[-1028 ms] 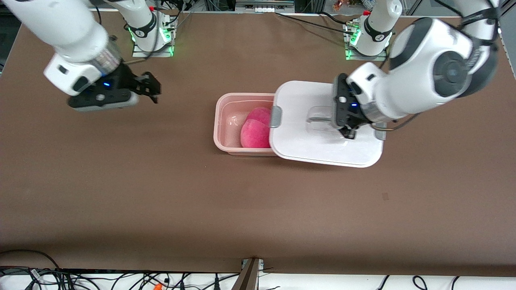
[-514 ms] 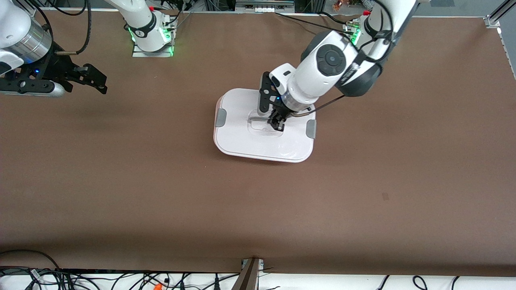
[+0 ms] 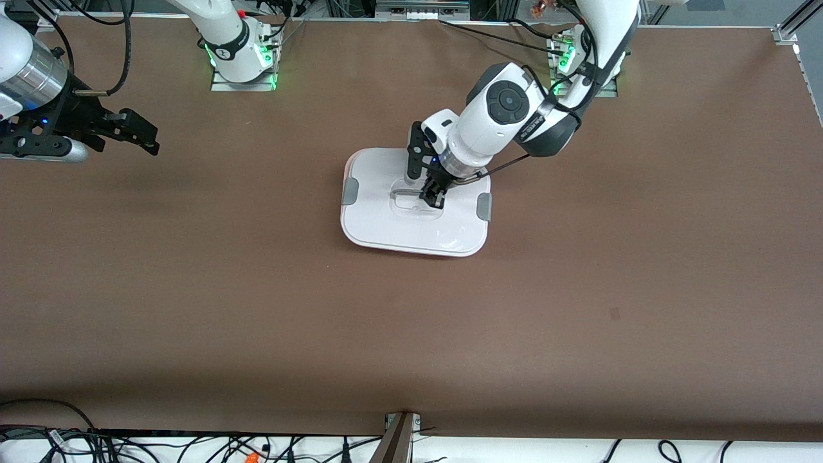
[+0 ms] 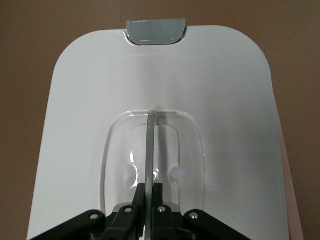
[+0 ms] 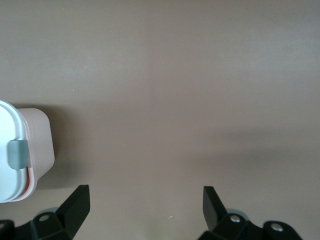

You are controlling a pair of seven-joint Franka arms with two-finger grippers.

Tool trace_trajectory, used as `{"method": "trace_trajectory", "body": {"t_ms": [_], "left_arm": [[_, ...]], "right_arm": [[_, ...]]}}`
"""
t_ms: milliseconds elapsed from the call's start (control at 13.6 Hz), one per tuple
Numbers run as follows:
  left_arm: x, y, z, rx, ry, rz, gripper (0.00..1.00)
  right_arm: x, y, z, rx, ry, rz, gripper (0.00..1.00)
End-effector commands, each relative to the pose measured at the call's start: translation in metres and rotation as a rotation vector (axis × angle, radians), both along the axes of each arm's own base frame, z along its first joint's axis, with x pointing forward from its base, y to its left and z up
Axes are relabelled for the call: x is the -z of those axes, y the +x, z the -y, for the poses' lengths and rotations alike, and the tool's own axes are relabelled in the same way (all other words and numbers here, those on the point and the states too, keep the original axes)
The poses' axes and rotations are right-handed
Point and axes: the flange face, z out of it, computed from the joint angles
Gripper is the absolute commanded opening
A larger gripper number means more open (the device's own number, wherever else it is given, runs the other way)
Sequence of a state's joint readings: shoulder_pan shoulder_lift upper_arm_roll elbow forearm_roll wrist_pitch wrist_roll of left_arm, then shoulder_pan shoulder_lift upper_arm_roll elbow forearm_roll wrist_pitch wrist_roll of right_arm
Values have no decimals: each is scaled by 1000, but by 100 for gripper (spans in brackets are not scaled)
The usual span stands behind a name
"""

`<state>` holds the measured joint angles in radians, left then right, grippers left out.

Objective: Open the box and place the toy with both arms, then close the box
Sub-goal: 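Lower the lid onto the box with the left gripper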

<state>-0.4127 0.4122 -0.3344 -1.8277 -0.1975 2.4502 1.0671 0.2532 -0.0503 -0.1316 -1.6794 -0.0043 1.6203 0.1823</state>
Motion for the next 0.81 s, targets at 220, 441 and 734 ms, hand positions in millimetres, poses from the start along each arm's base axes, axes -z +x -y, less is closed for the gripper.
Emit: {"method": "trace_trajectory", "body": {"t_ms": [220, 441, 734], "left_arm": [[2, -20, 8, 28, 3, 12, 0], [6, -26, 6, 54, 31, 25, 0], [9, -27, 4, 56, 37, 19, 0]], "right_arm": [[-14, 10, -5, -17, 11, 23, 100], [-14, 8, -8, -23, 10, 17, 100], [-20, 8, -5, -6, 11, 31, 100]]}}
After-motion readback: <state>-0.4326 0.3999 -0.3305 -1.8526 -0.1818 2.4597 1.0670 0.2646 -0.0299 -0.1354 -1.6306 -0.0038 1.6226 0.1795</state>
